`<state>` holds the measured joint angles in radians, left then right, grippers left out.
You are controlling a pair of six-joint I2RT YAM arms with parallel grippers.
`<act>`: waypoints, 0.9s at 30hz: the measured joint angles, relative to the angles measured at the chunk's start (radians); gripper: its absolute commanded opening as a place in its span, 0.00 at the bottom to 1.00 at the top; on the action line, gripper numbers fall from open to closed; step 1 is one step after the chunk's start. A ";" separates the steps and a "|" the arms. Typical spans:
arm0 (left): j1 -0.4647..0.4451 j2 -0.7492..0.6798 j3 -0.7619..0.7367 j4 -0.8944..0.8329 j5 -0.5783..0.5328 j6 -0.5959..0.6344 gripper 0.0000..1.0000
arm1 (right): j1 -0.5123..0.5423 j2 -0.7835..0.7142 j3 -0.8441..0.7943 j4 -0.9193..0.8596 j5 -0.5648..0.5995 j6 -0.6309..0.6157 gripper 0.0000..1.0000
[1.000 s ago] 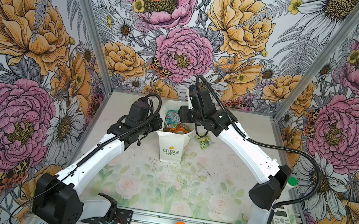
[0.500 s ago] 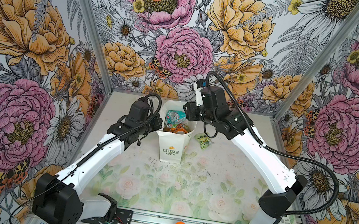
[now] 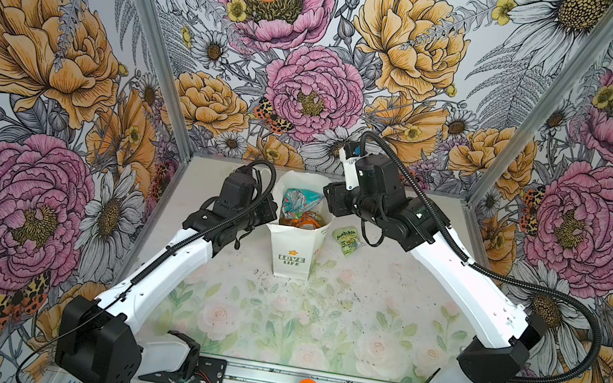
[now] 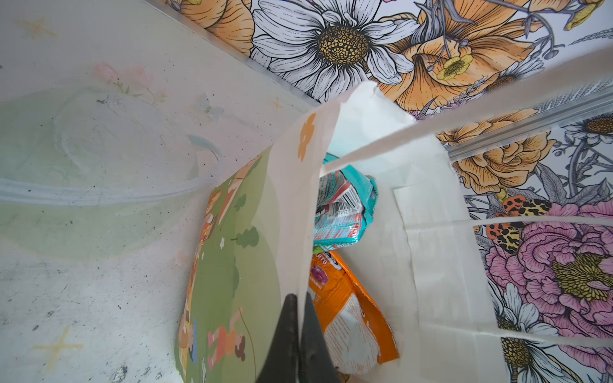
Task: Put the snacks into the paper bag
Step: 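Raise the right gripper out of the bag and move it over the green packet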
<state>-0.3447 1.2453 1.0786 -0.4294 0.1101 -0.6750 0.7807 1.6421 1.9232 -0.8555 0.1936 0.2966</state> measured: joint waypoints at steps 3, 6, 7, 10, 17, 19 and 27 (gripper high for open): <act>0.000 0.000 0.000 0.000 0.000 0.000 0.00 | 0.000 -0.028 -0.034 0.000 0.025 -0.007 0.60; 0.000 0.000 0.000 0.000 0.000 0.000 0.00 | 0.000 -0.057 -0.068 0.000 0.051 -0.011 0.61; 0.000 0.000 0.000 0.000 0.000 0.000 0.00 | 0.000 -0.067 -0.079 0.000 0.060 -0.011 0.61; 0.000 0.000 0.000 0.000 0.000 0.000 0.00 | 0.000 -0.095 -0.112 -0.001 0.083 -0.011 0.62; 0.000 0.000 0.000 0.000 0.000 0.000 0.00 | 0.000 -0.165 -0.187 0.000 0.133 -0.010 0.64; 0.000 0.000 0.000 0.000 0.000 0.000 0.00 | 0.000 -0.185 -0.209 0.000 0.149 -0.010 0.66; 0.000 0.000 0.000 0.000 0.000 0.000 0.00 | -0.003 -0.264 -0.314 0.000 0.189 -0.006 0.71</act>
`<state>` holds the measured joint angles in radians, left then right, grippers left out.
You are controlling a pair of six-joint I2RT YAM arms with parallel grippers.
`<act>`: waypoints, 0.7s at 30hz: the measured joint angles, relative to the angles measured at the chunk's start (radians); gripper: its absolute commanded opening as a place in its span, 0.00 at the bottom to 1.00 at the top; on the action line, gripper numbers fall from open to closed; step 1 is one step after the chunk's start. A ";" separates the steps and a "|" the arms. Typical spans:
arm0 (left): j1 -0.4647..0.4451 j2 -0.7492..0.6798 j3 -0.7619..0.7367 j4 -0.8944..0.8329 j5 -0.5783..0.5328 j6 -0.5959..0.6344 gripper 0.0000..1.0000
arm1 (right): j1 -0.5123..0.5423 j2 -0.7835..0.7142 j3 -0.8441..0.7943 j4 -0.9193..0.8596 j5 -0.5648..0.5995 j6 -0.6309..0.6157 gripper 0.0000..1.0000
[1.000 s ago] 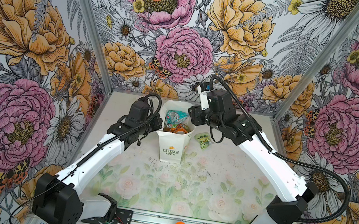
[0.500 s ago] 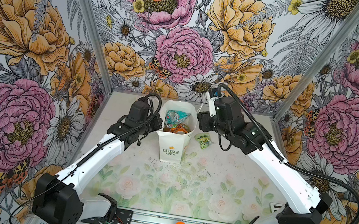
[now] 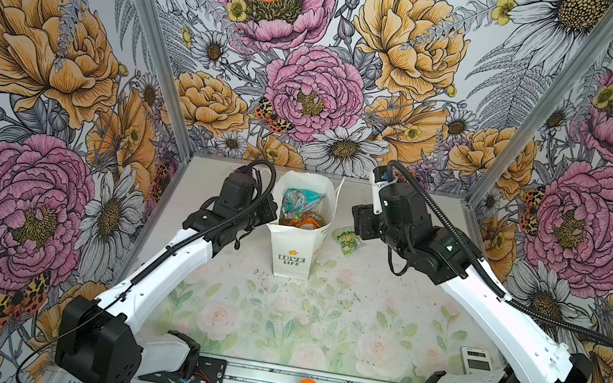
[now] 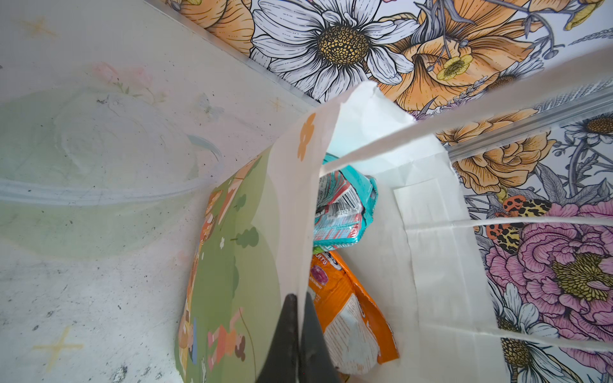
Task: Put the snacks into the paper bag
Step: 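Raise the right gripper out of the bag and move it over the green packet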
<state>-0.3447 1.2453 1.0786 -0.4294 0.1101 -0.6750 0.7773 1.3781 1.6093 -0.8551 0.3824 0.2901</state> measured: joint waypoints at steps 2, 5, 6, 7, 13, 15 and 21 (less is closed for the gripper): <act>0.000 0.000 0.000 0.000 0.000 0.000 0.00 | -0.009 -0.021 -0.025 -0.001 0.006 0.000 0.72; 0.000 0.000 0.000 0.000 0.000 0.000 0.00 | -0.029 -0.048 -0.059 -0.001 0.008 0.000 0.73; 0.000 0.000 0.000 0.000 0.000 0.000 0.00 | -0.040 -0.056 -0.071 0.000 0.008 0.000 0.74; 0.000 0.000 0.000 0.000 0.000 0.000 0.00 | -0.051 -0.061 -0.082 0.000 0.008 0.000 0.74; 0.000 0.000 0.000 0.000 0.000 0.000 0.00 | -0.112 -0.066 -0.144 -0.001 -0.005 0.001 0.76; 0.000 0.000 0.000 0.000 0.000 0.000 0.00 | -0.130 -0.066 -0.163 0.000 -0.020 0.003 0.76; -0.005 0.000 0.000 0.000 0.000 0.000 0.00 | -0.169 -0.040 -0.186 -0.001 -0.062 0.009 0.79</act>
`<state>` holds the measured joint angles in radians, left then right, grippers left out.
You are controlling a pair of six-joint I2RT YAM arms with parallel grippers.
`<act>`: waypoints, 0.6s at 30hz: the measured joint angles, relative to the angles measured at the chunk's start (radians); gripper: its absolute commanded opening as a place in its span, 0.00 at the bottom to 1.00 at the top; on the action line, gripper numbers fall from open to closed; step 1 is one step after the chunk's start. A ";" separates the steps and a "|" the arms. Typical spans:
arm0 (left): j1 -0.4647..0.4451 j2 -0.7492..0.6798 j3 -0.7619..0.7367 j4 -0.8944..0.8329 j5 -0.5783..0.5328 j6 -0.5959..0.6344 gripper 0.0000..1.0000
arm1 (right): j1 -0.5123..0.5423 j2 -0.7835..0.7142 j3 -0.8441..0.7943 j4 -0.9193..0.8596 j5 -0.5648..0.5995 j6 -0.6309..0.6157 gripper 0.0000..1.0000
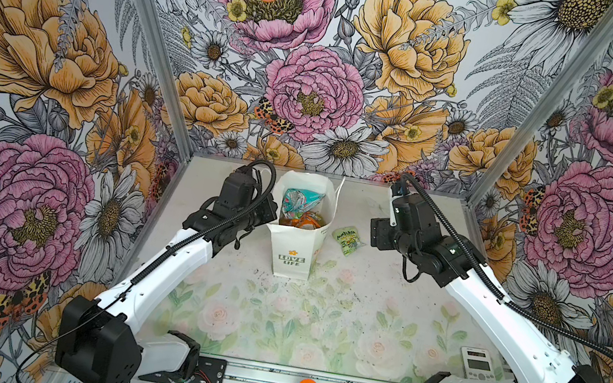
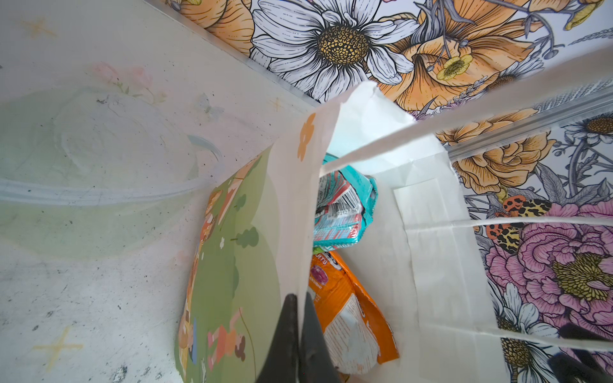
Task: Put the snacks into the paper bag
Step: 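Raise the right gripper out of the bag and move it over the green packet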
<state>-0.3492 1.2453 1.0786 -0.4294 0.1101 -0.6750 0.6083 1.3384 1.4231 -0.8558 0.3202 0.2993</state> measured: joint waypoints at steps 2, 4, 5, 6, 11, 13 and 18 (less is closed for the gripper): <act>0.000 0.000 0.000 0.000 0.000 0.000 0.00 | -0.008 0.017 -0.001 0.000 -0.011 0.003 0.81; -0.001 0.000 0.000 0.000 0.000 0.000 0.00 | -0.016 0.040 -0.001 0.000 -0.027 0.005 0.84; -0.001 0.000 0.000 0.000 0.000 0.000 0.00 | -0.020 0.050 -0.001 0.000 -0.031 0.003 0.85; -0.001 0.000 0.000 0.000 0.000 0.000 0.00 | -0.024 0.064 -0.001 0.000 -0.040 0.003 0.87; -0.001 0.000 0.000 0.000 0.000 0.000 0.00 | -0.053 0.137 -0.001 0.001 -0.077 -0.003 0.89; -0.001 0.000 0.000 0.000 0.000 0.000 0.00 | -0.072 0.172 -0.001 0.001 -0.097 -0.002 0.90; -0.001 0.000 0.000 0.000 0.000 0.000 0.00 | -0.113 0.254 0.003 0.000 -0.146 -0.001 0.96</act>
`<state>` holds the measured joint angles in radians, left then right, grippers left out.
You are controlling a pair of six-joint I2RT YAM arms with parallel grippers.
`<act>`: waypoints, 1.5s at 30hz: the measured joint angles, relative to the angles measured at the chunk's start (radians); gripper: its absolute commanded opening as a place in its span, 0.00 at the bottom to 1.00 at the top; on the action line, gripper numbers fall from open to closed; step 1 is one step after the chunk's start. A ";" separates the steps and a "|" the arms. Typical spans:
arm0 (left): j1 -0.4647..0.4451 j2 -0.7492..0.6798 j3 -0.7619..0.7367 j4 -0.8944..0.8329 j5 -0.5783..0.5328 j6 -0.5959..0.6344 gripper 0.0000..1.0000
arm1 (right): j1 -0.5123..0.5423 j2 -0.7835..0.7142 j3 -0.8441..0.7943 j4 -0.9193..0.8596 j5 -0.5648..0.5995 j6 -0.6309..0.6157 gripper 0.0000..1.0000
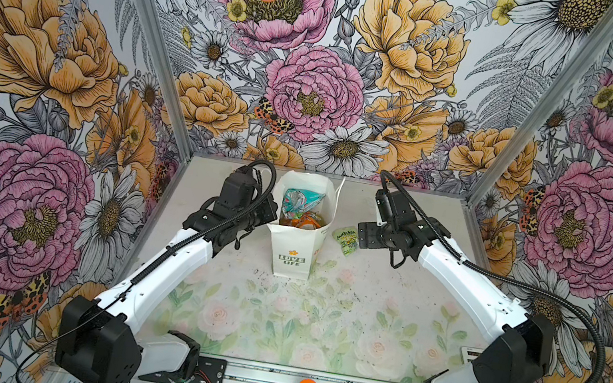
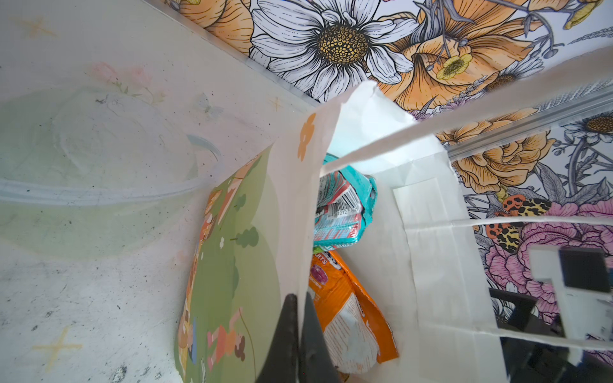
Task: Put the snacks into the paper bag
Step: 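Raise the right gripper out of the bag and move it over the green packet, then lower the right gripper onto the green HIMALAYA packet and close on its edge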
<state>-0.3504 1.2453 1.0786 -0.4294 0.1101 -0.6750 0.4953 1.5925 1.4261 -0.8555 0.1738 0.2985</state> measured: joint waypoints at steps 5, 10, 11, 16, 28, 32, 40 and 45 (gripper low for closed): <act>0.000 0.000 0.000 0.000 0.000 0.000 0.00 | -0.024 0.093 0.045 0.000 -0.039 -0.006 0.98; 0.000 0.000 0.000 0.000 0.000 0.000 0.00 | -0.037 0.177 0.103 0.001 -0.076 -0.018 0.98; 0.000 0.000 0.000 0.000 0.000 0.000 0.00 | -0.038 0.195 0.115 0.000 -0.084 -0.023 0.99; 0.000 0.000 0.000 0.000 0.000 0.000 0.00 | -0.039 0.295 0.171 0.005 -0.126 -0.053 1.00; 0.001 0.000 0.000 0.000 0.000 0.000 0.00 | -0.045 0.460 0.239 0.019 -0.138 -0.103 0.99; 0.001 0.000 0.000 0.000 0.000 0.000 0.00 | -0.045 0.486 0.249 0.026 -0.146 -0.109 0.98; 0.002 0.000 0.000 0.000 0.000 0.000 0.00 | -0.045 0.529 0.259 0.031 -0.146 -0.129 0.97; 0.002 0.000 0.000 0.000 0.000 0.000 0.00 | -0.050 0.564 0.280 0.037 -0.153 -0.136 0.96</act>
<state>-0.3485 1.2453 1.0786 -0.4294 0.1101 -0.6750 0.4454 2.1563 1.7061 -0.8181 0.0208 0.1623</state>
